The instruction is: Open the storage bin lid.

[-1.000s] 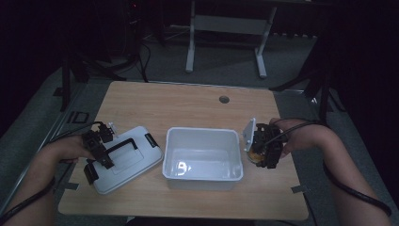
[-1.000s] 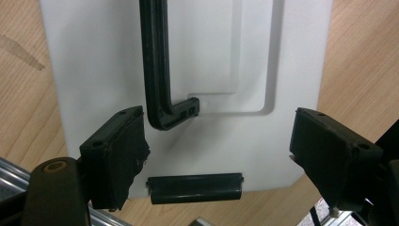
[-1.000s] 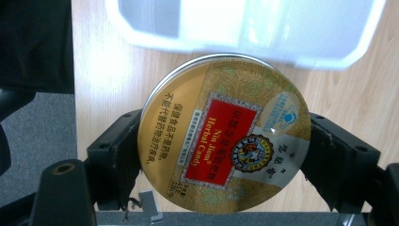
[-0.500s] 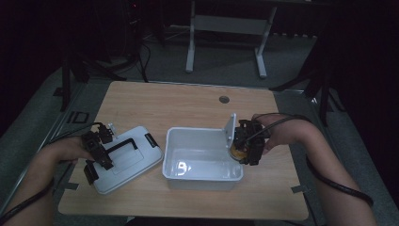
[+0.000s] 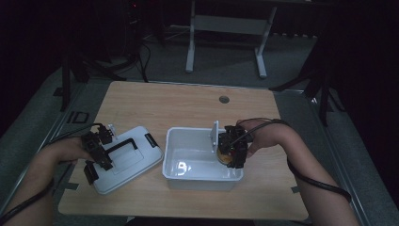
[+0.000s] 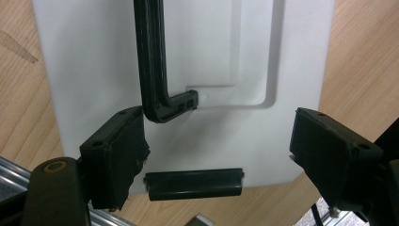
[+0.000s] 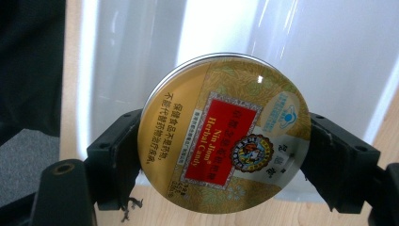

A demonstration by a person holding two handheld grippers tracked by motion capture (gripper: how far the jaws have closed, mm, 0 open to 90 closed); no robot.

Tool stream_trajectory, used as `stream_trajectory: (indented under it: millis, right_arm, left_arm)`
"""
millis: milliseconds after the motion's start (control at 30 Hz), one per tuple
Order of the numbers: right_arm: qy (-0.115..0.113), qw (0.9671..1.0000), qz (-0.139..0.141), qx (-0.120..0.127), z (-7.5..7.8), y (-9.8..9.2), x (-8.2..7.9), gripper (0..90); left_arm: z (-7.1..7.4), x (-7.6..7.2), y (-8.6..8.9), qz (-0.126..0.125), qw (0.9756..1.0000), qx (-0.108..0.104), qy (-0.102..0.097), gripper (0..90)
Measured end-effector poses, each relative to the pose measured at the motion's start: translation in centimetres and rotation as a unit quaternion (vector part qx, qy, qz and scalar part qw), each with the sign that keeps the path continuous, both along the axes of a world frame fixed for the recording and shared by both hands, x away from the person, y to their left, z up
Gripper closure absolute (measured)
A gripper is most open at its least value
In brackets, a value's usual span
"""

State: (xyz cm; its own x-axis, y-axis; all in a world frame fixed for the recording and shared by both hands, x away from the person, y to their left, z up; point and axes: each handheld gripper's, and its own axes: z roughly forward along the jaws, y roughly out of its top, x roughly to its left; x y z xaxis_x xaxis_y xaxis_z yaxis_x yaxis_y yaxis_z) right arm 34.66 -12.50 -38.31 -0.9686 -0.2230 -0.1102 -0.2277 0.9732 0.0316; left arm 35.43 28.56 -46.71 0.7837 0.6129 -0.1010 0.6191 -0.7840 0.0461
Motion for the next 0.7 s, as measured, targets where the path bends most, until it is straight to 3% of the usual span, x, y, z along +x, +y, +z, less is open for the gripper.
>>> stream_trajectory:
  millis: [600, 700]
  right_arm:
    - [0.024, 0.9986, -0.037, -0.027, -5.9, 0.6, 1.8, 20.5]
    - [0.026, 0.9985, -0.034, -0.033, -6.8, 0.7, 1.9, 20.5]
  left_arm:
    - [-0.5, 0.0, -0.1, -0.003, 1.0000, -0.004, 0.002, 18.4]
    - [-0.5, 0.0, -0.1, 0.000, 1.0000, -0.005, 0.002, 18.4]
